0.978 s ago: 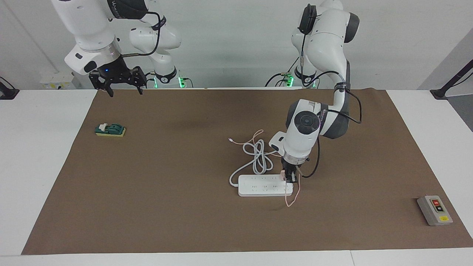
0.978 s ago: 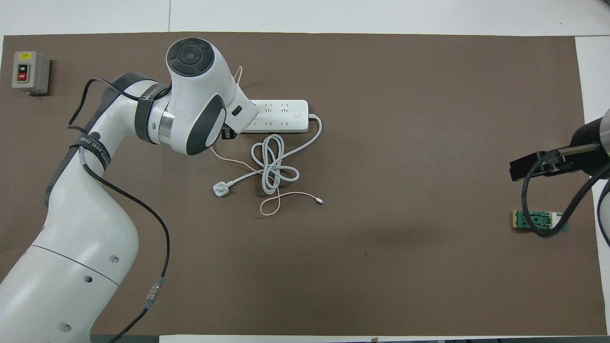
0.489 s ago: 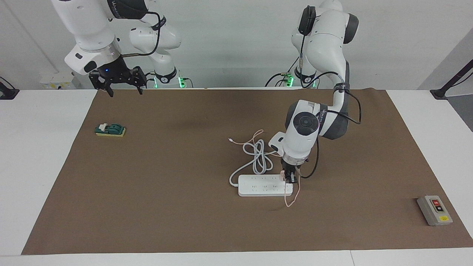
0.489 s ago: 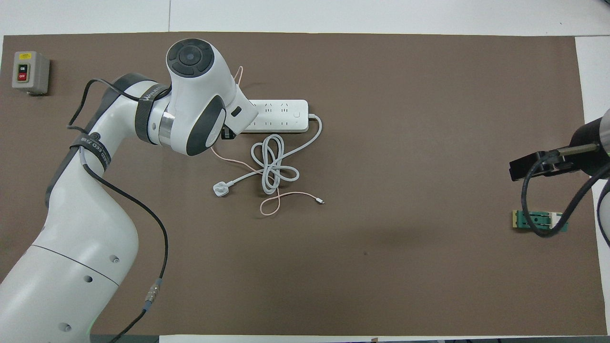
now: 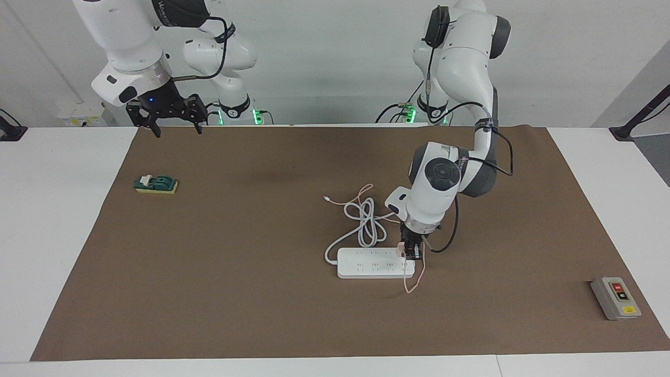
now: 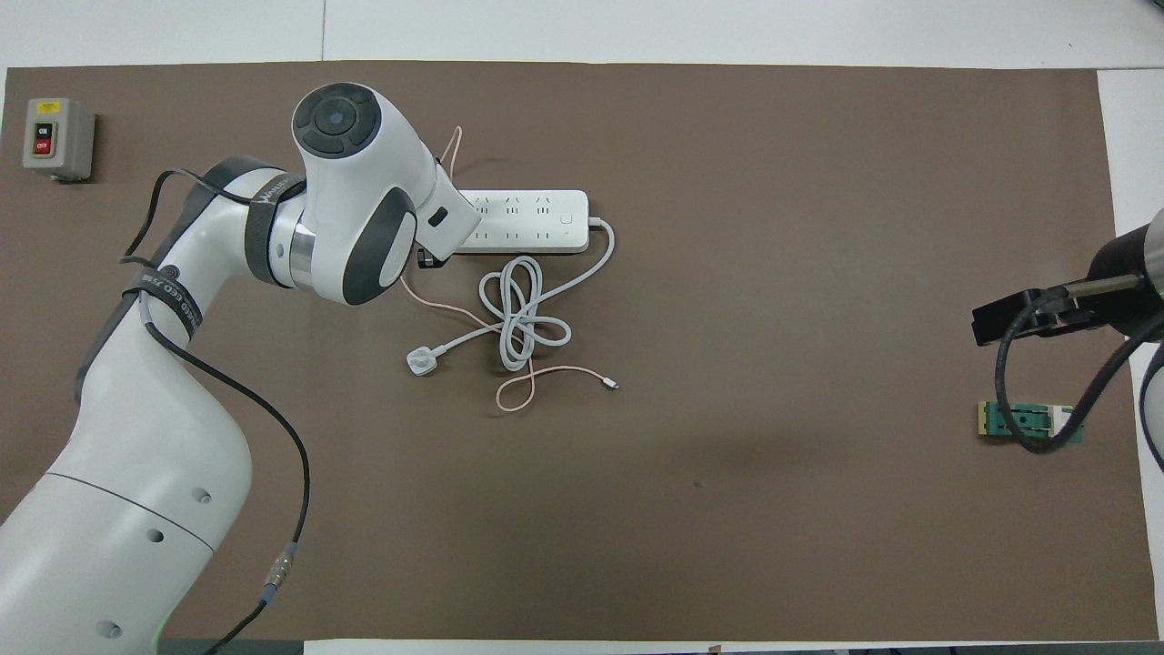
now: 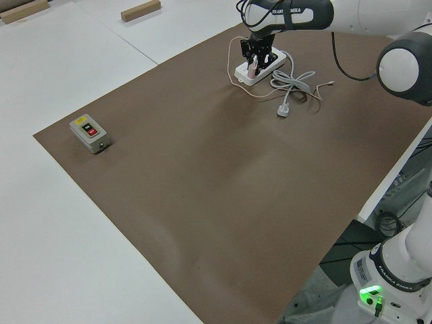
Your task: Plug charger into power strip
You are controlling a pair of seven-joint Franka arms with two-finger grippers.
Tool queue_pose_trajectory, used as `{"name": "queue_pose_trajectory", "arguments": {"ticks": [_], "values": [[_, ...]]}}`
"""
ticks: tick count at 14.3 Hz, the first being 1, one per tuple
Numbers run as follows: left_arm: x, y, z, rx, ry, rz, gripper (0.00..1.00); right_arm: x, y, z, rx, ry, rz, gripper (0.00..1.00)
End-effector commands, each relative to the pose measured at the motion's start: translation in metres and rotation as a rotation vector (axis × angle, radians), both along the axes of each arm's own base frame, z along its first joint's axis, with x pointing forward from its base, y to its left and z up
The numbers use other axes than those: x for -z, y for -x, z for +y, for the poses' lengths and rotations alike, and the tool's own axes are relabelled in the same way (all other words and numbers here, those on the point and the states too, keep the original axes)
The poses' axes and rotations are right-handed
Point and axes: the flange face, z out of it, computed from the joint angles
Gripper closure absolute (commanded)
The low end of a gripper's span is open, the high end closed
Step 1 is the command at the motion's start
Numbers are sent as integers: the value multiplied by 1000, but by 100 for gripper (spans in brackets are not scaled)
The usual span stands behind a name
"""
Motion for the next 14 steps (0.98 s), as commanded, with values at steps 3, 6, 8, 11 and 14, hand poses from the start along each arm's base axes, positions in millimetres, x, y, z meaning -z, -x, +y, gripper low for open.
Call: {"name": "queue_pose_trajectory", "arguments": {"ticks": [3, 6, 8, 11, 14], "values": [[48, -2, -28, -8, 85, -32, 78, -4, 4, -3, 13, 5, -3, 0], [20, -9, -35, -6, 102, -66, 22, -4, 4, -3, 14, 5, -4, 0], [-18, -14, -28, -12, 102, -75, 0, -4, 4, -3, 14, 4, -4, 0], [-85, -12, -12, -27, 111, -151, 0, -4, 4, -3, 13, 5, -4, 0], [-126, -20, 29, -85, 99, -207, 0, -3, 4, -2, 13, 3, -3, 0]]}}
